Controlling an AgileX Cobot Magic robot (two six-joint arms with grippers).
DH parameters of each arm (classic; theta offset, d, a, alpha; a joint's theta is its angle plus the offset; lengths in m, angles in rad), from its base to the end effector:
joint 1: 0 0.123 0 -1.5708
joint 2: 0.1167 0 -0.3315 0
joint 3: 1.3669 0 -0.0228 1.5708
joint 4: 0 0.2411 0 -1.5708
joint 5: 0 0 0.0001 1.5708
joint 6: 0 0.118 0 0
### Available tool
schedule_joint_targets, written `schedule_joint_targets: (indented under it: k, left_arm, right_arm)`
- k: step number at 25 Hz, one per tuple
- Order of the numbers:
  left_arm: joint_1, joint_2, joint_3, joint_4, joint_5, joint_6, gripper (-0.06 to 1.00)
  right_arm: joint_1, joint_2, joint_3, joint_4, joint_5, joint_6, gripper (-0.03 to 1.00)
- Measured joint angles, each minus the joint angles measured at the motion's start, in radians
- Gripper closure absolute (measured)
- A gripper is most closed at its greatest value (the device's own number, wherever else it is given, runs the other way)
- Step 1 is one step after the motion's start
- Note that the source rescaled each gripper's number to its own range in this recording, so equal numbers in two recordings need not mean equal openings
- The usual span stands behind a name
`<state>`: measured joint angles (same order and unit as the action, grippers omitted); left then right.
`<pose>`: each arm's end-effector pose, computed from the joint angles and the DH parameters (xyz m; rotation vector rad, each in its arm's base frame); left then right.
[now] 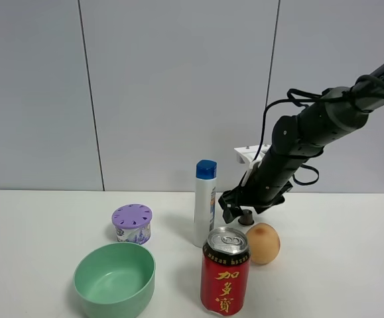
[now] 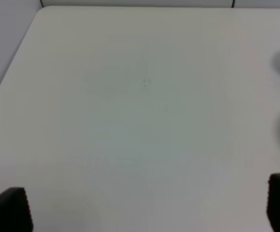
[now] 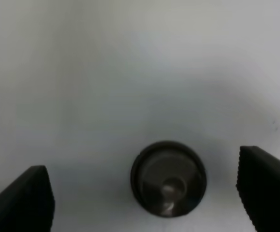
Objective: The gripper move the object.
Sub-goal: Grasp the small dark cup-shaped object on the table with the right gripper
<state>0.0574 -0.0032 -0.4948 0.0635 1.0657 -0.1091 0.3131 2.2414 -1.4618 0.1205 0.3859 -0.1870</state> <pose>-0.0368 0.0045 0.2583 -0.1735 2.0426 0.0439 0.4654 0.1563 0.1168 -0.5266 2.5992 0.1391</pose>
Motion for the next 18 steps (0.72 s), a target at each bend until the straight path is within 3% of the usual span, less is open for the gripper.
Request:
schedule_joint_targets:
  k: [18]
  left_arm:
    - [0.000, 0.000, 0.000, 0.000, 0.000, 0.000, -0.06]
  right_arm:
    - [0.000, 0.012, 0.000, -0.009, -0.002, 0.017, 0.31]
